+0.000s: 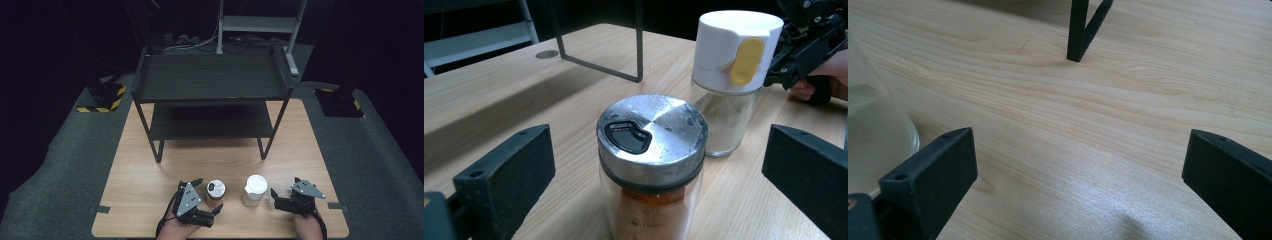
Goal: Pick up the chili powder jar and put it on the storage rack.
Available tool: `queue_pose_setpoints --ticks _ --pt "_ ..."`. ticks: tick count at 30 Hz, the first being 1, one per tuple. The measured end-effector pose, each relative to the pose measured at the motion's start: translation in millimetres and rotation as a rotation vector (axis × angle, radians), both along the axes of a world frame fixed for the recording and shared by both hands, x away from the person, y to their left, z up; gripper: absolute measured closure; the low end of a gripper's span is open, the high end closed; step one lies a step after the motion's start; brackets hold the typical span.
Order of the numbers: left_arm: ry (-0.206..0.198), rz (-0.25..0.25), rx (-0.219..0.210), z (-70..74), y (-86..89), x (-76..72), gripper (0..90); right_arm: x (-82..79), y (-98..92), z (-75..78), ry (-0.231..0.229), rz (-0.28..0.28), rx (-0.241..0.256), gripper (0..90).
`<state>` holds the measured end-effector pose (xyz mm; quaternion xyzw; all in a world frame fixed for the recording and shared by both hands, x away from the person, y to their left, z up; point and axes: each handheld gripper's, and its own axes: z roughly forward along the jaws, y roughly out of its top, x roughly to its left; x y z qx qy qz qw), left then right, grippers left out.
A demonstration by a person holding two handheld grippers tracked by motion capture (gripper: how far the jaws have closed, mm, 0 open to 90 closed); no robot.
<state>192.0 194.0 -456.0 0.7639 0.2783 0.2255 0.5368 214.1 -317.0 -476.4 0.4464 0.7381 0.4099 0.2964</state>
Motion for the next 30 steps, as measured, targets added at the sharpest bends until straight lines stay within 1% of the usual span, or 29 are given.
queue_pose_setpoints --ticks 7,10,12,14,16,18,20,21,22,26,30 --pt "0.007 -0.009 -0.011 -6.4 -2.0 6.8 1.7 0.4 -0.5 0.0 0.001 0.003 0.001 0.1" --pt "0.011 -0.015 -0.018 -9.0 -2.4 9.0 3.3 0.4 -0.4 0.1 0.001 0.004 0.001 0.1" --pt "0.011 -0.019 -0.021 -11.2 -2.8 11.2 6.1 0.5 -0.6 0.1 0.002 0.005 0.001 0.2" --pt "0.016 -0.029 -0.033 -14.5 -3.0 14.8 8.0 0.7 -0.9 0.2 0.002 0.006 0.001 0.1" --pt "0.016 -0.027 -0.036 -15.7 -3.5 15.5 9.0 0.7 -1.0 0.2 0.003 0.005 0.002 0.1" --pt "0.017 -0.031 -0.046 -18.2 -2.8 18.0 12.5 0.8 -1.4 0.1 0.003 0.006 0.005 0.1" --pt "0.015 -0.030 -0.047 -19.1 -2.7 18.5 16.2 0.8 -1.6 0.0 0.003 0.006 0.006 0.1" --pt "0.014 -0.031 -0.050 -19.8 -2.6 18.9 16.2 0.8 -1.7 0.0 0.003 0.006 0.007 0.1" --pt "0.013 -0.030 -0.055 -20.9 -2.4 19.6 19.8 0.8 -1.9 0.0 0.003 0.006 0.008 0.1" --pt "0.010 -0.037 -0.063 -22.6 -1.5 21.0 27.0 0.8 -2.2 0.0 0.004 0.007 0.010 0.1" --pt "0.005 -0.039 -0.074 -25.6 -1.4 22.3 30.7 0.9 -3.0 -0.3 0.003 0.006 0.014 0.1"
